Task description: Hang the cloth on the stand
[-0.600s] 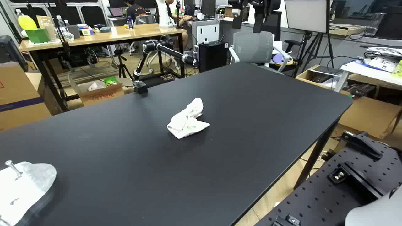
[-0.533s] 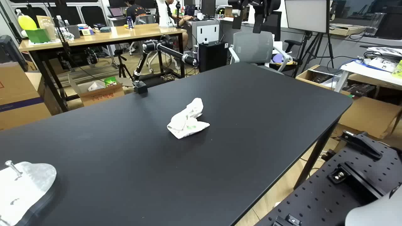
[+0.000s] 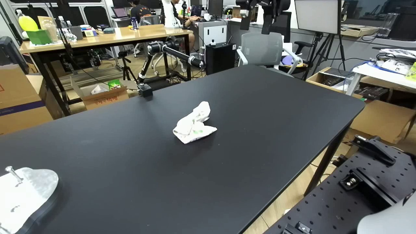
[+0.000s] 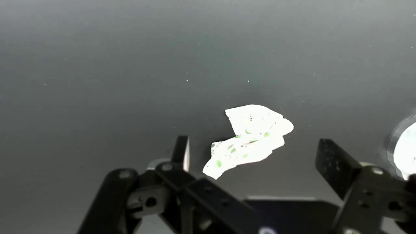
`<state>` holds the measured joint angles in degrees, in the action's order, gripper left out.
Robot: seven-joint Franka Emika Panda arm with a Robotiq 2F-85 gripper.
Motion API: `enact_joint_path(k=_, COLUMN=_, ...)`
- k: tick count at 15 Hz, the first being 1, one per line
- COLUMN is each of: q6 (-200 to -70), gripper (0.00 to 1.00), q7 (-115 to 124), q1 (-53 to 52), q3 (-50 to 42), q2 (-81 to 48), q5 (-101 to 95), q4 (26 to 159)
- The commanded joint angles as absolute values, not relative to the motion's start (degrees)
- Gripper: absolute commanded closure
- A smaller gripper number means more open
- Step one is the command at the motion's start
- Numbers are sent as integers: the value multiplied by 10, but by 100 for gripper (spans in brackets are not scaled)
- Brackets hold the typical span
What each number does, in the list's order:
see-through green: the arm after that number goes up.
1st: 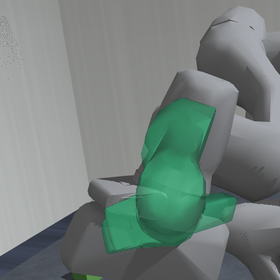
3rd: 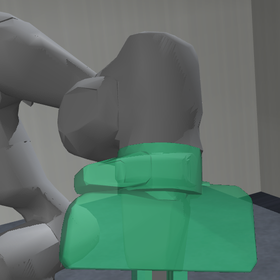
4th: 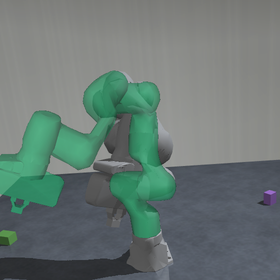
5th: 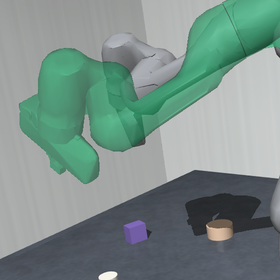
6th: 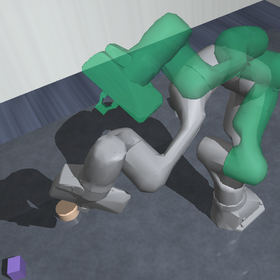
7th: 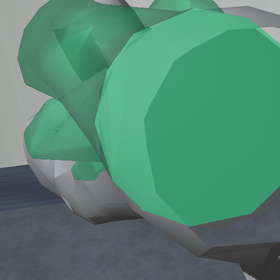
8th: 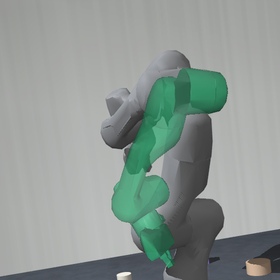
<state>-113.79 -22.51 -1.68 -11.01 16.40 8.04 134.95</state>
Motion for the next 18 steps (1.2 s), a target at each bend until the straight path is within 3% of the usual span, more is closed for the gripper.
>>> enact_joint_path(k=1, q6=-1136, gripper=0, q7=-228, q1=-4, q3=-98, q2=163, q5=84, q4=1349)
enact_joint_path(k=4, q6=-1149, gripper=0, q7=-209, q1=-3, q3=-93, q2=149, q5=82, q4=1348)
enact_joint_path(k=11, q6=-1373, gripper=0, q7=40, q1=3, q3=-15, q2=25, q5=4, q4=1378)
enact_joint_path(k=18, q6=-1475, gripper=0, q7=144, q1=-32, q3=6, q2=-96, q5=-77, q4=1370)
